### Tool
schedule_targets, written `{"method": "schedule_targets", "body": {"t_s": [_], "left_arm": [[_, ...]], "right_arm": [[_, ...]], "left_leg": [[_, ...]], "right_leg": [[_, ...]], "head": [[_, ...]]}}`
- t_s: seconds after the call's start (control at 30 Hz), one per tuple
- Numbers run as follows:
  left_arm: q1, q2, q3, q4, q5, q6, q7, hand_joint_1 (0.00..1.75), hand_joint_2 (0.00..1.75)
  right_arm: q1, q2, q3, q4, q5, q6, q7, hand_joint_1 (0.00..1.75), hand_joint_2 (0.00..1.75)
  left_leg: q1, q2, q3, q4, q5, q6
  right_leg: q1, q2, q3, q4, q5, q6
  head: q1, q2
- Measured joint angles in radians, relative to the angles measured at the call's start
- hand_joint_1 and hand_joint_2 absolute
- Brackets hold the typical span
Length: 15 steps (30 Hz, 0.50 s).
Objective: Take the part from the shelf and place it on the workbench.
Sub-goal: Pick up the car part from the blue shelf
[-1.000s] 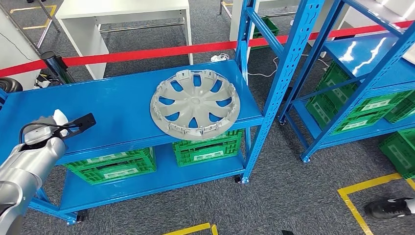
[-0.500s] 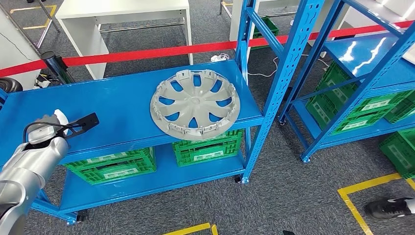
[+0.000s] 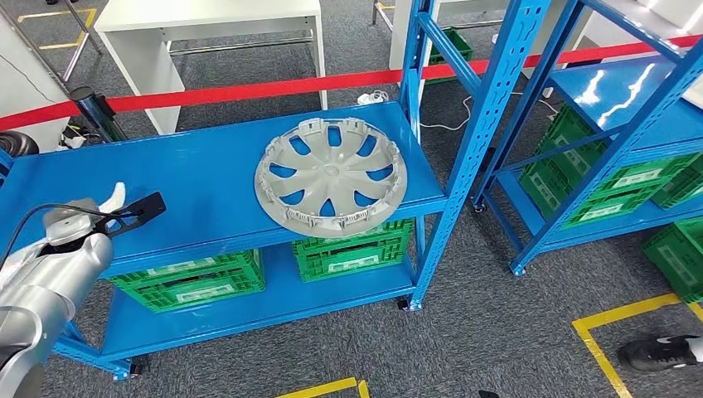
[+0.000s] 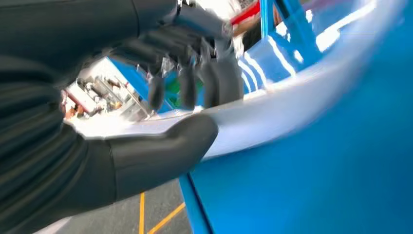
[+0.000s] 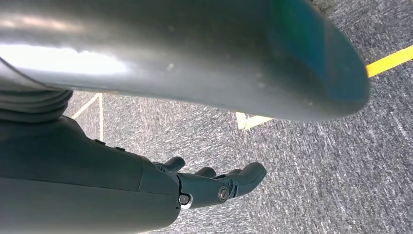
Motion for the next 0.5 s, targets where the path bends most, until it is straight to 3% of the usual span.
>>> {"method": "schedule_targets", "body": {"t_s": [0.5], "left_arm": [[-0.002, 0.002, 0.001, 0.0, -0.001, 0.001, 0.0, 1.75, 1.75]], "right_arm": [[0.0, 0.0, 0.0, 0.0, 0.0, 0.0, 0.0, 0.0, 0.0]], "left_leg": [[0.0, 0.0, 0.001, 0.0, 0.0, 0.0]], "right_leg": [[0.0, 0.0, 0.0, 0.0, 0.0, 0.0]], "head": [[0.0, 0.0]]}}
